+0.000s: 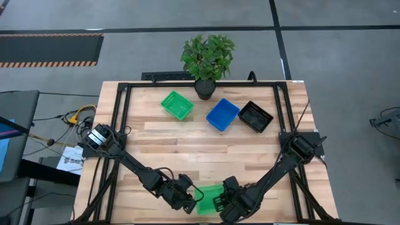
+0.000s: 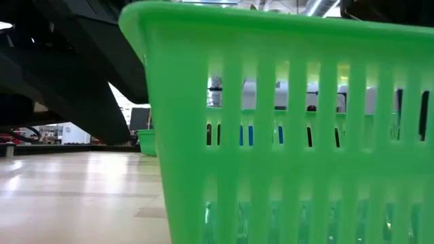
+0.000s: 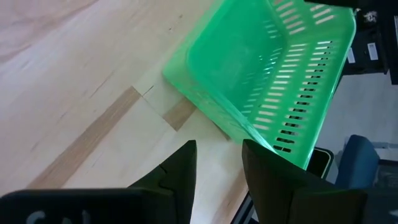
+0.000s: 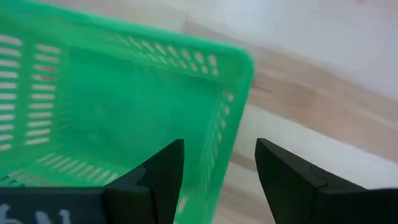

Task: Stack baskets by color
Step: Stack the bottom green basket on the top green basket

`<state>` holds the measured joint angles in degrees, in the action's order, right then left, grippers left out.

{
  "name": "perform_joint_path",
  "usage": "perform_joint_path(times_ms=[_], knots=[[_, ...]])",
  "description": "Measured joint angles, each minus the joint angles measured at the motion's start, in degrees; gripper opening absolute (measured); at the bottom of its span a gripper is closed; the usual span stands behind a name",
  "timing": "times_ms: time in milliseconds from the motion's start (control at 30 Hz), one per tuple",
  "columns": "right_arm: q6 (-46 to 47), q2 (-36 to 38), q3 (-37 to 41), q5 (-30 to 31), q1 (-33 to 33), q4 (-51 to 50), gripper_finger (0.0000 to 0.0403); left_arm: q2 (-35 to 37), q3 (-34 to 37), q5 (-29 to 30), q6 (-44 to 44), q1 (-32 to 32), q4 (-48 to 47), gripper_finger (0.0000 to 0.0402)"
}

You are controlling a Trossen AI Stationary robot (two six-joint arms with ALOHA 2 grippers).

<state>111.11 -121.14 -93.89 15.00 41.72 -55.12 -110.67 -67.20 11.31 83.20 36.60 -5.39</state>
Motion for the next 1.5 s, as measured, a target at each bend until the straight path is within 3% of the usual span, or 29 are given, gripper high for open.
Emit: perform_joint_path(times_ms=[267,700,967,1200,1333,1500], knots=[[-3.5,-0.1,0.0,-0.6,-1.0,-0.1,0.0170,0.0,0.0,0.1,0.0,0.0,-0.1,0.0116],[-9.2,0.1,0.0,-1.1,-1.8,-0.4,0.0013,0.0,0.0,0.5,-0.9,0.1,-0.3,0.0116],[-9.6,0.3,0.0,-0.5,-2.0,-1.9,0.0008,0.3,0.0,-0.5,-1.6,-0.1,-0.6,0.0116],[-1.5,4.3,0.0,2.7,-1.3,-17.1,0.0008,6.3,0.0,-4.8,-5.0,0.4,-9.9,0.0116],[6.3,7.7,0.0,9.9,-1.2,-20.4,0.0006,14.7,0.0,-0.8,-7.6,1.4,-19.5,0.0116],[11.9,9.0,0.0,18.2,-3.2,-16.5,0.0006,27.8,0.0,9.9,-8.4,3.1,-31.1,0.0116]])
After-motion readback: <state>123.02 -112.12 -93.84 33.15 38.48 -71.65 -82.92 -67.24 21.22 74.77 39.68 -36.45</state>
